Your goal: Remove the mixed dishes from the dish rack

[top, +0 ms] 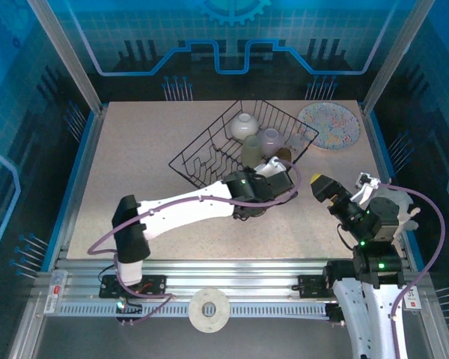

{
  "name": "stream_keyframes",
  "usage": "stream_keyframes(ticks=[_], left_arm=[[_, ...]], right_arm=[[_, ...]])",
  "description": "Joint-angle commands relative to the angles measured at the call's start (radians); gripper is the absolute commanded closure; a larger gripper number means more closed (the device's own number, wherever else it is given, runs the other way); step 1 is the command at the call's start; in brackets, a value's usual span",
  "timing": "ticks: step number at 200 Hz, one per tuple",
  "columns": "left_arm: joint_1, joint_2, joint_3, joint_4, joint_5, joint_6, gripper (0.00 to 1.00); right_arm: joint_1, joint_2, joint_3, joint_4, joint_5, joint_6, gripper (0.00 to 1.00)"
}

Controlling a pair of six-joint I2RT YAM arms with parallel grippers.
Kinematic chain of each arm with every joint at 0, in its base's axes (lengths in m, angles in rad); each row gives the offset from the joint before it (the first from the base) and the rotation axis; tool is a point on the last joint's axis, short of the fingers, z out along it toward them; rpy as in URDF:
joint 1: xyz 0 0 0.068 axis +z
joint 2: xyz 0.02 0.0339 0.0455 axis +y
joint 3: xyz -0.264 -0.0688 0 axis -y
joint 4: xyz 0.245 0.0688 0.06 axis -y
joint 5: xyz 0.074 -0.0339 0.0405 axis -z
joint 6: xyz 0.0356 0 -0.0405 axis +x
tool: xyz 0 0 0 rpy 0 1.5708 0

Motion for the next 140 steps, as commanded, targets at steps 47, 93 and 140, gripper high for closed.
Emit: stream_keyframes(ticks=[47, 93, 140], left_arm=[[-0.01, -0.252, 0.026, 0.04, 0.012, 0.012, 1.0], [0.158, -0.443, -0.069, 0.094, 0.349, -0.106, 1.0], [0.489, -0.597, -0.284, 0.291, 0.987, -0.257, 1.0]], right_arm=[[0.016, -0.034, 0.009, -0.029, 0.002, -0.031, 0.0], [0.016, -0.037, 0.016, -0.022, -0.034, -0.051, 0.0], [0.016, -0.007, 0.012, 0.068, -0.149, -0.032, 0.0]])
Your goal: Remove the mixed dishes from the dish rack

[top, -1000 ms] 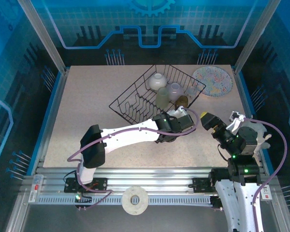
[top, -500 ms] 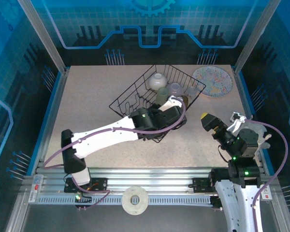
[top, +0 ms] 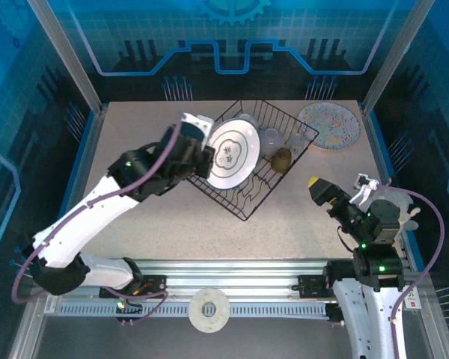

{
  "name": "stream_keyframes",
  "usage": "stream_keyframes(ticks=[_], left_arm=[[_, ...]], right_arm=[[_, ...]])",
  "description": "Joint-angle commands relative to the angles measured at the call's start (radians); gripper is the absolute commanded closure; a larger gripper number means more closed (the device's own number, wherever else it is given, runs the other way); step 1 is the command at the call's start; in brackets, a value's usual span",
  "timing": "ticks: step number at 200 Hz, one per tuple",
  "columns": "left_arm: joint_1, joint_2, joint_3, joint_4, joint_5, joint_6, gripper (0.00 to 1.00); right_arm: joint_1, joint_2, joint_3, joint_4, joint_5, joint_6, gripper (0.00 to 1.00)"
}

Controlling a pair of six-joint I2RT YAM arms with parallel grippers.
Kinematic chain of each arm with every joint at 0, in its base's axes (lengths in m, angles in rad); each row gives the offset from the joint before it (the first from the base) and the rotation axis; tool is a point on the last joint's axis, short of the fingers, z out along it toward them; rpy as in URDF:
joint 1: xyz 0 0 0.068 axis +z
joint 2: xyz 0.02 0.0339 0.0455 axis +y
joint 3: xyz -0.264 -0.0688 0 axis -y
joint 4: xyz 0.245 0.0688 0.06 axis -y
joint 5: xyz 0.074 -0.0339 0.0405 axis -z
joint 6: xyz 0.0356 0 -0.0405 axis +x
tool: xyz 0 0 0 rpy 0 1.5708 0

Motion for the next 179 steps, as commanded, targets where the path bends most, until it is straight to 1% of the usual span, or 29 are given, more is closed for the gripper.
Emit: stream_keyframes(ticks=[1, 15, 23, 43, 66, 101, 138, 158, 179], left_arm=[[0.129, -0.051, -0.084, 0.169, 0.451, -0.137, 1.0], [0.21, -0.053, -0.131, 0.232, 0.631, -0.196, 1.0], [0.235, -0.048, -0.152, 0.264, 0.704, -0.22, 1.0], [0.252, -0.026, -0.193, 0.328, 0.81, -0.254, 1.0], [0.266, 0.001, -0.251, 0.437, 0.921, -0.327, 1.0], [0.269, 0.036, -0.31, 0.572, 1.012, -0.415, 1.0], [0.268, 0.056, -0.328, 0.597, 1.024, -0.428, 1.0], [0.269, 0.061, -0.337, 0.599, 1.026, -0.428, 1.0], [0.268, 0.065, -0.347, 0.594, 1.025, -0.421, 1.0]], right_arm=[[0.017, 0.015, 0.013, 0.07, -0.092, 0.0, 0.0], [0.017, 0.041, 0.013, 0.093, -0.135, 0.013, 0.0], [0.017, 0.061, 0.009, 0.116, -0.167, 0.029, 0.0], [0.028, 0.111, -0.006, 0.188, -0.236, 0.086, 0.0], [0.062, 0.142, 0.0, 0.239, -0.249, 0.108, 0.0], [0.14, 0.188, 0.028, 0.211, -0.196, 0.094, 0.0], [0.235, 0.221, 0.057, 0.198, -0.11, 0.082, 0.06], [0.274, 0.24, 0.07, 0.186, -0.073, 0.076, 0.13], [0.319, 0.255, 0.086, 0.16, -0.01, 0.066, 0.28]])
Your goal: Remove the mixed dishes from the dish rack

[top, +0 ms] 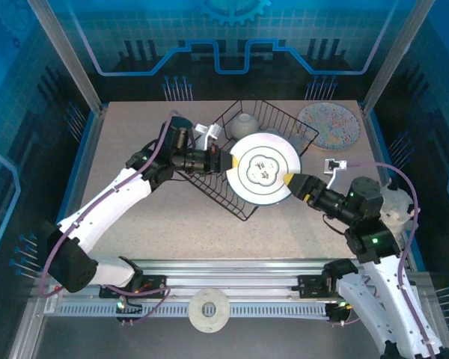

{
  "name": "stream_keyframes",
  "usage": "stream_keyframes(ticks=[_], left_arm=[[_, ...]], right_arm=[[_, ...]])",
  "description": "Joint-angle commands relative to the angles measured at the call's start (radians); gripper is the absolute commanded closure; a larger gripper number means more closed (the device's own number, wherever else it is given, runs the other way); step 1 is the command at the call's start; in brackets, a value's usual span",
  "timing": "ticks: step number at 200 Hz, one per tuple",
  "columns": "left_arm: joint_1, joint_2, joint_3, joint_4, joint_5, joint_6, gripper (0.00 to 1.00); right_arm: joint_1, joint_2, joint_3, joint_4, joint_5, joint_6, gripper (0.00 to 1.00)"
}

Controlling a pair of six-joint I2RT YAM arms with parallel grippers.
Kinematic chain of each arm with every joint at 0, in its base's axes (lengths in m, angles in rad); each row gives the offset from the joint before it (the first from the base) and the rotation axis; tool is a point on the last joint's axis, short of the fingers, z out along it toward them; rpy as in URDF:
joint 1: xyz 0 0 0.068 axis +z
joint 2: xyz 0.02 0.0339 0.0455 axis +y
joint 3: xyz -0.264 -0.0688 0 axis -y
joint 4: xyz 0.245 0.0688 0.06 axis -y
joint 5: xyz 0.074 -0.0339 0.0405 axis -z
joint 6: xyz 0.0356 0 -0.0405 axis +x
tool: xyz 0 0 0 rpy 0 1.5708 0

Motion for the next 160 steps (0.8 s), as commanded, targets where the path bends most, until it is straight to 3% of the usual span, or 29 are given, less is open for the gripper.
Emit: stream_keyframes(ticks=[1, 85, 160], left_arm=[[0.009, 0.001, -0.008, 0.07, 0.053, -0.019, 1.0], [0.002, -0.008, -0.018, 0.013, 0.001, 0.042, 1.0], [-0.007, -0.028, -0.028, -0.021, -0.037, 0.086, 1.0]], right_arm=[[0.051, 0.009, 0.044, -0.022, 0.094, -0.017, 0.29], [0.237, 0.063, 0.117, -0.119, 0.353, -0.064, 0.54], [0.293, 0.084, 0.117, -0.134, 0.461, -0.032, 0.72]])
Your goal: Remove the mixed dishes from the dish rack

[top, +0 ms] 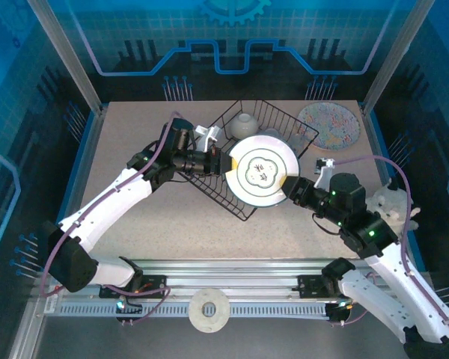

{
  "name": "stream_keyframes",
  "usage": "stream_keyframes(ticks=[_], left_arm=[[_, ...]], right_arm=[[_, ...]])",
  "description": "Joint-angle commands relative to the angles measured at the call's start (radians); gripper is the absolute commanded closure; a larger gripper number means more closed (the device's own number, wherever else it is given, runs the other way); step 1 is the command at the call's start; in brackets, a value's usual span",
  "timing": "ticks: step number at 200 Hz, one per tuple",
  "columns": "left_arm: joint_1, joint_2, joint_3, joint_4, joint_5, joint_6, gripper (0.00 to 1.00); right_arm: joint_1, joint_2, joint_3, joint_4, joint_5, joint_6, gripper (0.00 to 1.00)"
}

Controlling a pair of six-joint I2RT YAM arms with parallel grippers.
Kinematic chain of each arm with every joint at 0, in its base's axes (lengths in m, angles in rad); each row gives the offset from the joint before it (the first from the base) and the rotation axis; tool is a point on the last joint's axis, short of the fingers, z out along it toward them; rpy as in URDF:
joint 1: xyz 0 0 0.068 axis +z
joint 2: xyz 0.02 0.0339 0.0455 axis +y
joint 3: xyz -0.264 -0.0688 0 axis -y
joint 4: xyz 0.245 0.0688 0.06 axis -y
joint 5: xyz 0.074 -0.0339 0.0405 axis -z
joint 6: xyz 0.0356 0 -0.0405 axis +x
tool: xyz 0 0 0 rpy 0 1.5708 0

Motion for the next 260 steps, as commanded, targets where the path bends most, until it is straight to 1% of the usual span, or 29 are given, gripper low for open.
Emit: stream_keyframes(ticks=[1, 32, 51, 87, 111, 128, 143, 158, 166, 170, 174, 178, 180, 196, 208, 226, 246, 260], left_arm=[[-0.005, -0.031, -0.015, -0.006, -0.015, 0.038, 1.0], [-0.005, -0.034, -0.025, 0.004, -0.015, 0.032, 1.0], [-0.006, -0.034, -0.029, 0.014, -0.015, 0.026, 1.0], [-0.007, -0.035, -0.037, 0.023, -0.015, 0.023, 1.0], [-0.009, -0.033, -0.039, 0.031, -0.012, 0.02, 1.0], [-0.008, -0.031, -0.041, 0.038, -0.007, 0.017, 1.0], [-0.007, -0.031, -0.042, 0.046, 0.0, 0.015, 0.85], [-0.008, -0.038, -0.048, 0.063, 0.011, 0.011, 0.55], [-0.007, -0.046, -0.057, 0.08, 0.015, 0.004, 0.36], [-0.006, -0.054, -0.062, 0.091, 0.016, 0.002, 0.28], [-0.006, -0.061, -0.069, 0.106, 0.016, -0.001, 0.16], [-0.007, -0.072, -0.076, 0.121, 0.015, -0.004, 0.05], [-0.007, -0.075, -0.081, 0.128, 0.014, -0.005, 0.02], [-0.007, -0.109, -0.105, 0.169, 0.015, -0.008, 0.01], [-0.006, -0.131, -0.119, 0.187, 0.013, -0.01, 0.01], [-0.006, -0.152, -0.132, 0.195, 0.009, -0.011, 0.01], [-0.005, -0.169, -0.144, 0.178, 0.003, -0.005, 0.01], [-0.006, -0.184, -0.159, 0.179, 0.007, -0.007, 0.01]], right_arm=[[0.02, -0.003, 0.031, 0.004, 0.05, 0.01, 0.72], [0.027, -0.002, 0.021, 0.014, 0.063, 0.029, 0.74], [0.032, -0.001, 0.018, 0.01, 0.075, 0.035, 0.78], [0.034, 0.0, 0.013, 0.012, 0.08, 0.044, 0.89], [0.033, 0.0, 0.007, 0.014, 0.083, 0.045, 1.0], [0.033, -0.001, 0.004, 0.019, 0.088, 0.044, 1.0], [0.033, -0.007, 0.002, 0.028, 0.096, 0.037, 1.0], [0.028, -0.021, 0.001, 0.036, 0.116, 0.025, 1.0], [0.019, -0.032, 0.001, 0.042, 0.124, 0.018, 1.0], [0.013, -0.037, 0.002, 0.045, 0.127, 0.014, 1.0], [0.006, -0.042, 0.005, 0.047, 0.129, 0.01, 1.0], [-0.003, -0.047, 0.006, 0.049, 0.131, 0.005, 1.0], [-0.007, -0.049, 0.007, 0.051, 0.131, 0.003, 1.0], [-0.058, -0.059, 0.018, 0.056, 0.13, -0.015, 1.0], [-0.123, -0.057, 0.023, 0.067, 0.102, -0.013, 1.0], [-0.278, -0.041, 0.021, 0.126, 0.003, 0.025, 1.0], [-0.457, 0.006, -0.005, 0.249, -0.116, 0.111, 1.0], [-0.551, 0.07, -0.017, 0.353, -0.17, 0.176, 1.0]])
